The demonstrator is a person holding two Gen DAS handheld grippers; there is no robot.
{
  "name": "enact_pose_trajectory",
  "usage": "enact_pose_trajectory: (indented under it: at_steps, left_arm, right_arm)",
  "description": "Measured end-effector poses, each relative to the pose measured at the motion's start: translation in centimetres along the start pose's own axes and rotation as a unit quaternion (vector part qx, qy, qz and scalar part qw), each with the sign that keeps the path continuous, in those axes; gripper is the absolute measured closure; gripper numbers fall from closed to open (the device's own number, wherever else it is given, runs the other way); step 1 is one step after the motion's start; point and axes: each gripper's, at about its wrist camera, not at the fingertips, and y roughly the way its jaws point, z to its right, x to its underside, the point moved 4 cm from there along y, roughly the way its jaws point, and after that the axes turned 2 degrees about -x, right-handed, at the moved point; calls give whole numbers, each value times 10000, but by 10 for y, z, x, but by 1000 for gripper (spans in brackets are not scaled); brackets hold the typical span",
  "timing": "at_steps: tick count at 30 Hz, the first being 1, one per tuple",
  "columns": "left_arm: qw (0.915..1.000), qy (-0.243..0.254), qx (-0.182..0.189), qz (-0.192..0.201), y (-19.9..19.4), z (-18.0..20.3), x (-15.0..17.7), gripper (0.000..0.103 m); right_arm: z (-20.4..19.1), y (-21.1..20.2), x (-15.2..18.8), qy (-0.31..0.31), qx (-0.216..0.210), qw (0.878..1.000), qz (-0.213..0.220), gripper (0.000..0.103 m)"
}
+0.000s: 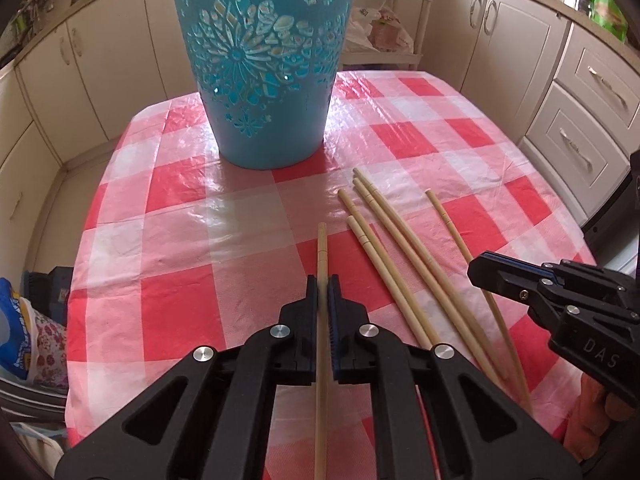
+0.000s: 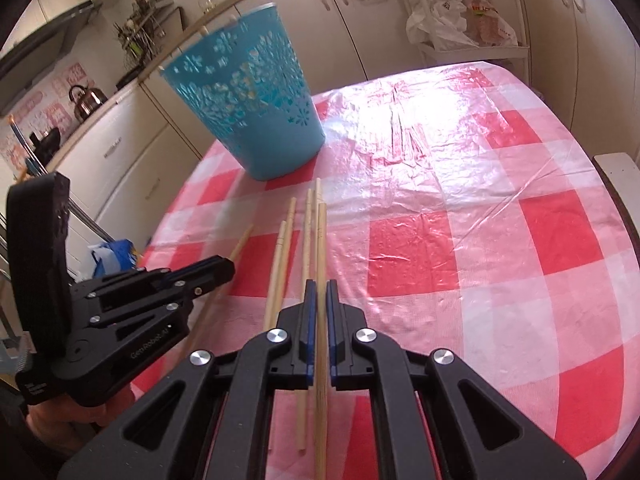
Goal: Organize utensils
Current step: 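Close the left tool on a chopstick while the right tool holds its chopstick, then lift both chopsticks over the blue basket and open both tools to drop them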
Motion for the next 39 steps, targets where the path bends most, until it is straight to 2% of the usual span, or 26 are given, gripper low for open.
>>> enact_pose_trajectory:
  at_steps: [8, 11, 15, 18, 24, 31, 39]
  left_arm:
    - [9988, -131, 102, 462, -44, 0, -6, 98]
    - [9952, -293, 312, 876, -70, -4, -10, 98]
    - [9861, -476, 510, 1507, -107, -14, -23, 98]
    - [9760, -616, 573, 2008, -139, -28, -40, 98]
    - [9578, -769, 652, 2693, -183, -50, -76, 98]
    - [9429, -984, 716, 3102, -194, -68, -127, 98]
    - [9223, -1303, 717, 3567, -181, -87, -190, 98]
  right_arm:
    - [-16, -29, 0, 198, -363, 9985, 372, 97]
    - [-29, -46, -8, 144, -479, 9966, 655, 97]
    - [-46, -72, -28, -24, -551, 9919, 1144, 97]
    - [-61, -91, -48, -114, -643, 9857, 1553, 97]
    - [-93, -113, -86, -437, -754, 9733, 2123, 97]
    - [-124, -119, -140, -832, -699, 9564, 2711, 97]
    - [-126, -102, -216, -745, -636, 9398, 3273, 97]
